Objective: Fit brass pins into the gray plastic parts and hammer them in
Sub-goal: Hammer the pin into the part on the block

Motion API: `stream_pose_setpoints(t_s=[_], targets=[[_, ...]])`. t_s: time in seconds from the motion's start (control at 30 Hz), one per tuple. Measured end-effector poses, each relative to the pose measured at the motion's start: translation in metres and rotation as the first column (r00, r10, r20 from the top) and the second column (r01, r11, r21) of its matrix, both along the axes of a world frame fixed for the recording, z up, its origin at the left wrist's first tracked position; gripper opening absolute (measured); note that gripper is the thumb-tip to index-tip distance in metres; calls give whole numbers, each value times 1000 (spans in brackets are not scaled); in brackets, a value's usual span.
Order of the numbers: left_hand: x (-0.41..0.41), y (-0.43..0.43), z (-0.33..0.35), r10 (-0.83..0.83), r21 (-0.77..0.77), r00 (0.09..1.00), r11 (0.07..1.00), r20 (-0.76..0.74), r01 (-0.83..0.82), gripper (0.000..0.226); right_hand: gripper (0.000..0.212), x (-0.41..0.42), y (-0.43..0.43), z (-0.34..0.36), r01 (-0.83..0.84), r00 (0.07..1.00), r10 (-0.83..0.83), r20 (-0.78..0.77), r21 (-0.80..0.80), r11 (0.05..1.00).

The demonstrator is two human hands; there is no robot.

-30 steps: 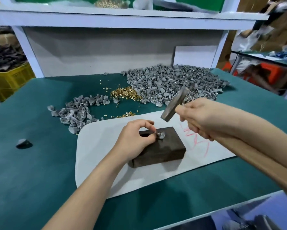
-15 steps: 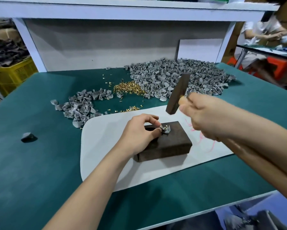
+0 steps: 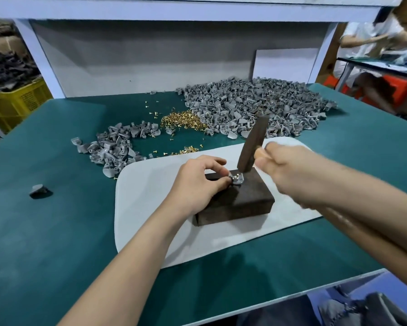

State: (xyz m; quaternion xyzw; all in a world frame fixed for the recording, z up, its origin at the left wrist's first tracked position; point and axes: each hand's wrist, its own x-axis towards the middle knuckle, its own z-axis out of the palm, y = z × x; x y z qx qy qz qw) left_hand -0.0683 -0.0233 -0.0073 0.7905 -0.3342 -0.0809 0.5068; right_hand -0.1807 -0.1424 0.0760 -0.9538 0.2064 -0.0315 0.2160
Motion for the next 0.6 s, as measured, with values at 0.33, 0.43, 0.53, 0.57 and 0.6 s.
stream_pose_setpoints(t_s=[0.33,0.43,0.53,0.57,0.6], targets=[[1,0,1,-15,-13,999,1000,-32,15,13,33,8,-8,-3,-19,998,20,61,-5,1000],[1,0,-1,-11,-20,998,1000,-62,9,10,33,13,-11,-15,-60,998,59,11,76,995],[1,0,-2,4,-19,998,1000,-69,-5,9,29,29,-34,-14,-13,978,-92,188,493,870],[1,0,-2,8,-30,995,999,-103,-12,10,28,37,-45,-13,4,967,-161,196,621,784],[0,-1,-2,9,-46,990,999,-143,-15,10,28,45,-54,-13,22,966,-202,163,722,691]])
